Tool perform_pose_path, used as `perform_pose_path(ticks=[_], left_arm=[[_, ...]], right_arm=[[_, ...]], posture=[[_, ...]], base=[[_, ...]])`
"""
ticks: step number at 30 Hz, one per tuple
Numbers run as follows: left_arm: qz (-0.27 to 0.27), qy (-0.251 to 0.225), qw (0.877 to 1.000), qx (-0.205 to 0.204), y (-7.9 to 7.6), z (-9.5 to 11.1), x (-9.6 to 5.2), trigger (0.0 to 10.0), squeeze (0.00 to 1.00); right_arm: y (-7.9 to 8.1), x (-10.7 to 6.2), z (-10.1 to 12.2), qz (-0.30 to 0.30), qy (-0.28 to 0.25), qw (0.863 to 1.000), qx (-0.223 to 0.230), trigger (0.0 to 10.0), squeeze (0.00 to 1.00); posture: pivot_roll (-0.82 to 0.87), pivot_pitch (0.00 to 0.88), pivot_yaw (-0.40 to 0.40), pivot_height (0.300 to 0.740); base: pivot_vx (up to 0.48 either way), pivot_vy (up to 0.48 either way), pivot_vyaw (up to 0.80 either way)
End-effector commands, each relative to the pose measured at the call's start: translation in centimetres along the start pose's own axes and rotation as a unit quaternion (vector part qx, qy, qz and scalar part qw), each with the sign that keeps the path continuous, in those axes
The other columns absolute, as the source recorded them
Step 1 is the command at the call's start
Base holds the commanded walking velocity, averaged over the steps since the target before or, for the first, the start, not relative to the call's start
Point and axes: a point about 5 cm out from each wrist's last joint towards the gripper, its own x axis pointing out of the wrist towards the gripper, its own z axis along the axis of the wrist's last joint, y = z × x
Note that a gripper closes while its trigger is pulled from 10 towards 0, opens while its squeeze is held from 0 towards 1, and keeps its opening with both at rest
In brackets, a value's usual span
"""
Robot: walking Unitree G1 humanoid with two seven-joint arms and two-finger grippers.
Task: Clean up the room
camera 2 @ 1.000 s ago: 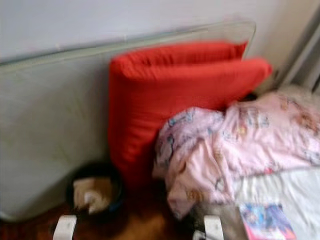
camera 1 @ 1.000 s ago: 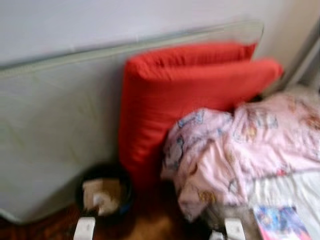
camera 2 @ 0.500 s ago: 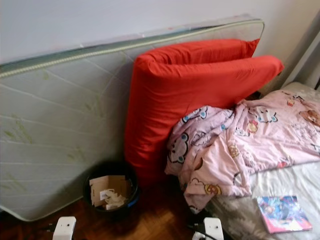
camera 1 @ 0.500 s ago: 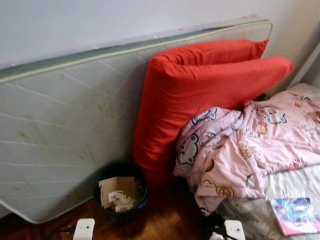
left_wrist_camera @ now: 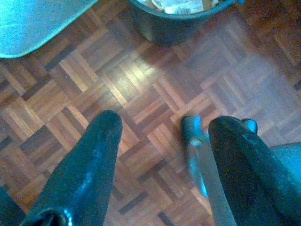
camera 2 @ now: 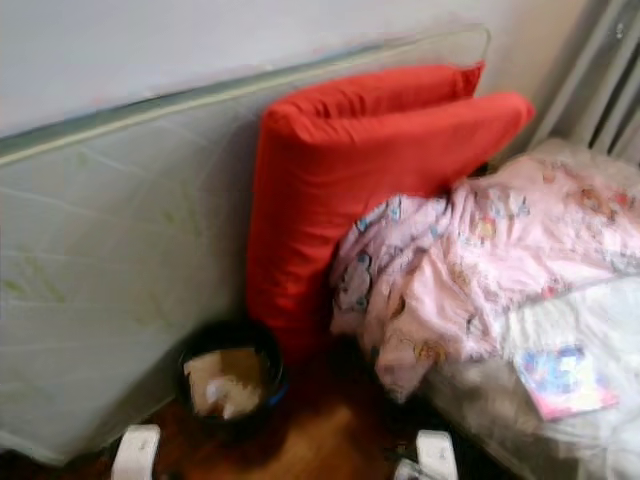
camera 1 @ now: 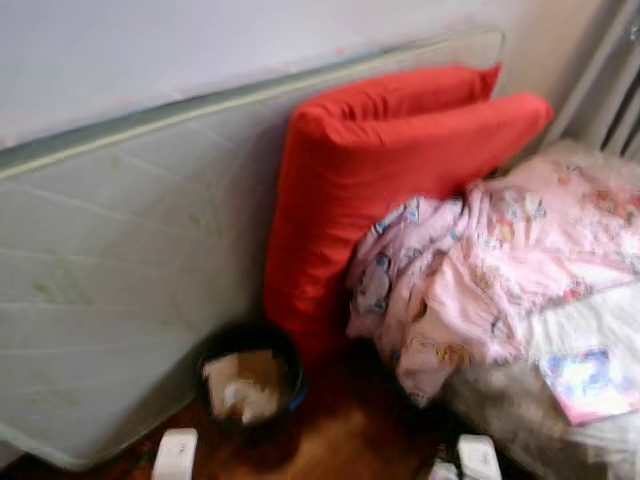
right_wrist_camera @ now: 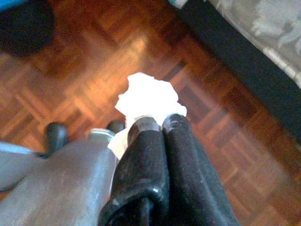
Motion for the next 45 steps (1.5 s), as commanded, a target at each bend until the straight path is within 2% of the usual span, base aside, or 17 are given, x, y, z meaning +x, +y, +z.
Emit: perform_pose_path(ticks=[1, 27, 45], left_arm=[[0.003, 0.001, 1.0, 0.01, 0.41, 0.13, -0.03, 10.0, 0.0], [0.003, 0.002, 1.0, 0.012, 0.42, 0.11, -0.04, 10.0, 0.0], [0.0, -0.001, 1.0, 0.007, 0.43, 0.23, -0.03, 10.0, 0.0]], right_arm=[[0.38, 0.13, 0.66, 0.004, -0.01, 1.0, -0.001, 10.0, 0.0], [0.43, 0.14, 0.64, 0.006, -0.009, 1.0, -0.005, 10.0, 0.0], [0.5, 0.16, 0.75, 0.007, -0.01, 1.0, -0.006, 10.0, 0.0]], posture=[[-0.05, 0.0, -0.054, 0.74], [-0.05, 0.0, -0.055, 0.74], [-0.05, 0.0, -0.057, 0.74]], base=[[0.0, 0.341, 0.0], [0.0, 0.335, 0.0], [0.0, 0.0, 0.0]])
